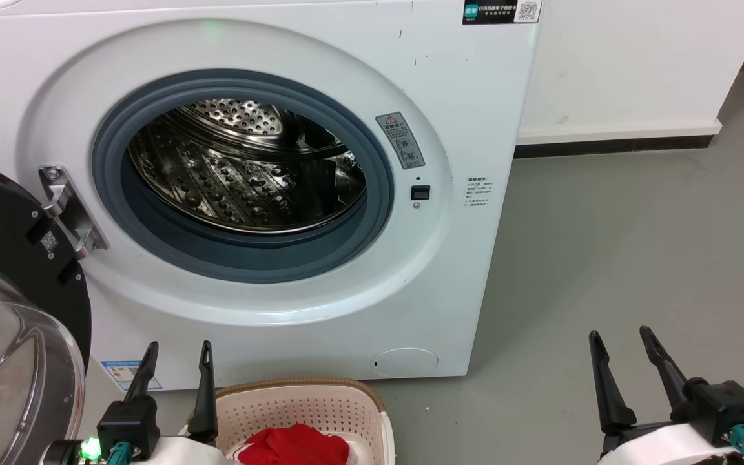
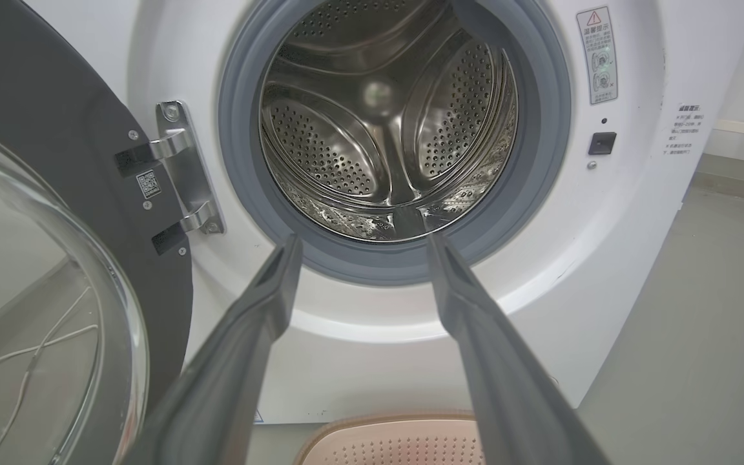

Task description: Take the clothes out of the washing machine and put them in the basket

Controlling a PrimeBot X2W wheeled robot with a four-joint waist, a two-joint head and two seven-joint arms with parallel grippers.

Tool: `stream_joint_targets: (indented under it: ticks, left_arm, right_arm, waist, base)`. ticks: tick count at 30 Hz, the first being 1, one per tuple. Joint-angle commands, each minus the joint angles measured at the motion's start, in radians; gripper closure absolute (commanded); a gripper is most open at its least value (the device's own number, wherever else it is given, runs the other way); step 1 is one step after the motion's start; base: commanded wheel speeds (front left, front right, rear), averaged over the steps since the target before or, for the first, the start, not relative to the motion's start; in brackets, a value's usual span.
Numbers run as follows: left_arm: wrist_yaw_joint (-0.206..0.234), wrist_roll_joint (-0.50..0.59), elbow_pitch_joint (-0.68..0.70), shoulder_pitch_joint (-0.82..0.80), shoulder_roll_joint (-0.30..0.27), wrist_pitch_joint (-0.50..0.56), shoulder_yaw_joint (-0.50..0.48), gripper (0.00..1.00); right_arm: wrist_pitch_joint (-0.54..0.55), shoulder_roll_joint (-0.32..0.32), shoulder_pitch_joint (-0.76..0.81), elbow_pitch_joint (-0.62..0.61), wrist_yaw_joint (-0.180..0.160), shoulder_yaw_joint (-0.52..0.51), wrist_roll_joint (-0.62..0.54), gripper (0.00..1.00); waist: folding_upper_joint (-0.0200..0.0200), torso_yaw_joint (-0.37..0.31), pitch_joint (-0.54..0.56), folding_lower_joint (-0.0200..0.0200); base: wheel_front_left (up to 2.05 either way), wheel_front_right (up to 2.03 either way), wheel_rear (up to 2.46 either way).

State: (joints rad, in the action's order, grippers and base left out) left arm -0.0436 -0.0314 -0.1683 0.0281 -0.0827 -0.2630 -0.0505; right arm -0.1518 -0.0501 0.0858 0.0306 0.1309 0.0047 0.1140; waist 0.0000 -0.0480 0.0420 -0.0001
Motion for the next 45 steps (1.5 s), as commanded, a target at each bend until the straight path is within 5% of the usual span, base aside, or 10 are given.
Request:
stream_joint_targets:
  ticks: [1,8,9,45]
  left_arm:
    - [0.005,-0.006,-0.005,0.01,0.0,-0.003,-0.002,0.0]
    - [0.006,-0.015,-0.011,0.0,-0.002,-0.003,0.001,0.0]
    - [0.003,-0.01,-0.013,0.006,0.0,0.0,0.002,1.0]
    - [-0.034,-0.635,-0.047,-0.053,0.014,0.152,-0.025,1.0]
  right_arm:
    - [0.001,0.0,0.012,-0.007,0.0,0.001,-0.005,0.0]
    - [0.005,0.0,0.016,-0.013,0.0,0.005,-0.001,0.0]
    - [0.004,0.0,0.002,-0.004,0.0,0.005,-0.001,1.0]
    - [0.077,-0.03,-0.076,0.087,0.0,-0.005,0.63,1.0]
  waist:
    - [0.0,0.0,0.002,0.0001]
    - [0.0,-0.001,-0.002,0.0001]
    - [0.0,-0.001,-0.002,0.0002]
    - [0.0,0.012,-0.014,0.0002]
  base:
    - [0.0,0.0,0.0]
    - [0.0,0.0,0.0]
    - [0.0,0.0,0.0]
    - [0.0,0.0,0.0]
